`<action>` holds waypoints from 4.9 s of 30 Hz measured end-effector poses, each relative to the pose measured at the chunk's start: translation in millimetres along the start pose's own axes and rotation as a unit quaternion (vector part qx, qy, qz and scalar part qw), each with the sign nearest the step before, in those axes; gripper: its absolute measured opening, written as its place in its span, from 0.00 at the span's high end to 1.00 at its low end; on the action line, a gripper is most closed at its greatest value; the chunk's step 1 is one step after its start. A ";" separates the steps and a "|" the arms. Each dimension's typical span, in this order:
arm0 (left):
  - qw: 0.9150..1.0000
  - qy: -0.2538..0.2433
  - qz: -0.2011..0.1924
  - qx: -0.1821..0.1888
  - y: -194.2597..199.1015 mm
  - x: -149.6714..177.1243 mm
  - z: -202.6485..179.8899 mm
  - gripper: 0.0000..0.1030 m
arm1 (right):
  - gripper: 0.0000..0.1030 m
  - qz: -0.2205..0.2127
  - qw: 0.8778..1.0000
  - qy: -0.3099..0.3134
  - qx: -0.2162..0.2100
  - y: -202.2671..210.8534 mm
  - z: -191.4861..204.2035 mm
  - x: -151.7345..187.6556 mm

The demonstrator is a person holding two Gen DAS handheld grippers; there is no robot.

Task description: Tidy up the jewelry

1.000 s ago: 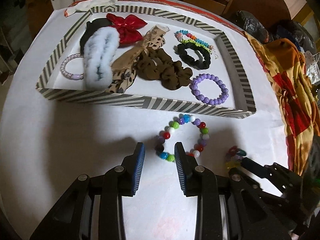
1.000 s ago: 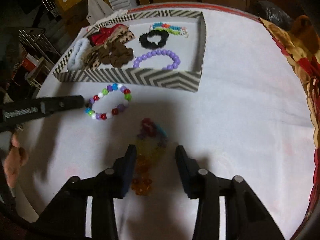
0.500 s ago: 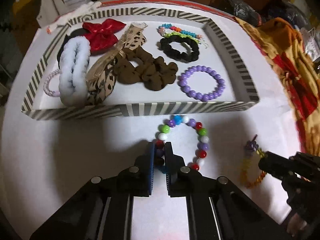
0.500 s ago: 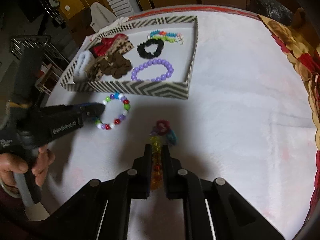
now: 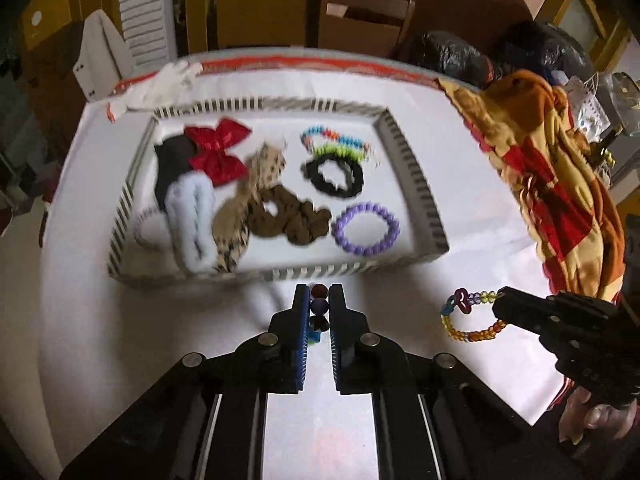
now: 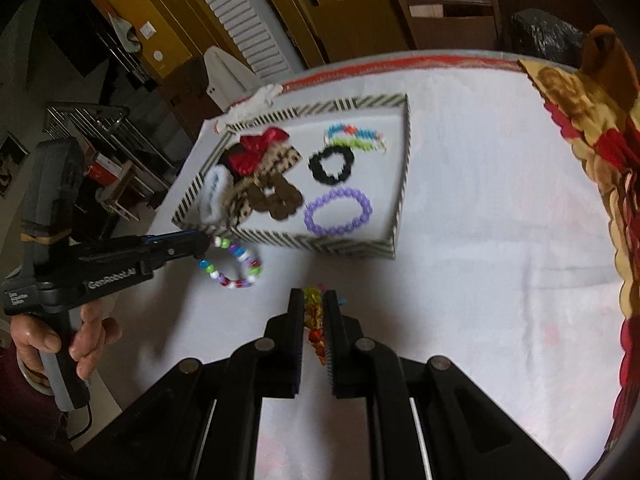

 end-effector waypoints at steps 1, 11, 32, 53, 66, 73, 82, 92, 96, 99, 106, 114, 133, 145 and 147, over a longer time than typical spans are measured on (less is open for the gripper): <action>1.000 0.000 -0.005 -0.001 3.7 -5.9 1.4 0.99 | 0.91 -0.003 1.000 0.000 -0.001 0.7 0.9 -2.9; 0.999 0.001 -0.041 -0.030 7.4 -57.9 15.7 0.99 | 0.91 -0.033 0.999 0.014 0.003 3.2 7.6 -49.6; 0.998 -0.029 -0.015 -0.061 -92.6 -125.7 15.9 0.99 | 0.91 -0.020 0.998 -0.022 0.047 -87.3 -41.4 -106.1; 0.996 -0.004 0.035 -0.080 -169.2 -119.9 59.6 0.99 | 0.91 0.028 0.998 -0.032 0.052 -145.1 -50.9 -92.4; 0.993 0.040 0.036 -0.102 -142.7 -101.7 85.7 0.92 | 0.70 0.057 0.997 -0.034 0.035 -169.8 -31.2 -65.2; 0.993 0.035 0.014 -0.115 -103.1 -84.5 82.1 0.92 | 0.61 0.006 0.998 -0.008 0.056 -132.1 -18.6 -76.5; 0.990 0.040 -0.033 -0.133 -44.8 -70.7 79.6 0.92 | 0.51 -0.037 0.993 0.002 0.116 -104.4 2.7 -81.8; 0.986 0.041 -0.069 -0.147 -2.2 -60.7 80.3 0.92 | 0.42 -0.048 0.989 0.006 0.137 -87.3 28.9 -78.7; 0.985 0.047 -0.074 -0.147 4.1 -57.8 81.0 0.92 | 0.40 -0.052 0.989 0.013 0.141 -80.0 37.4 -80.6; 0.985 0.049 -0.080 -0.147 9.2 -57.8 81.0 0.92 | 0.39 -0.053 0.988 0.016 0.142 -76.0 42.2 -82.0; 0.984 0.043 -0.086 -0.149 16.6 -57.4 79.5 0.92 | 0.37 -0.056 0.989 0.024 0.138 -70.9 52.7 -83.3; 0.983 0.043 -0.089 -0.154 21.1 -57.5 80.3 0.92 | 0.37 -0.053 0.988 0.037 0.139 -71.6 56.9 -81.7; 0.983 0.043 -0.083 -0.157 21.6 -57.6 84.6 0.92 | 0.36 -0.043 0.989 0.039 0.133 -76.7 54.7 -81.1; 0.983 0.041 -0.082 -0.159 19.4 -57.5 85.7 0.92 | 0.36 -0.036 0.991 0.039 0.125 -81.5 54.4 -78.5; 0.983 0.041 -0.081 -0.159 19.1 -57.5 85.7 0.92 | 0.36 -0.035 0.991 0.039 0.125 -81.8 54.3 -78.1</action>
Point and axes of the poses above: each gripper's, at about its wrist camera, not at the fingertips, and y roughly against the way its jaws point, z to its left, x to its underside, the point moved 6 cm from there along -y, roughly the way its jaws point, and after that the axes turned 14 degrees about -z, right-handed, at the moved point
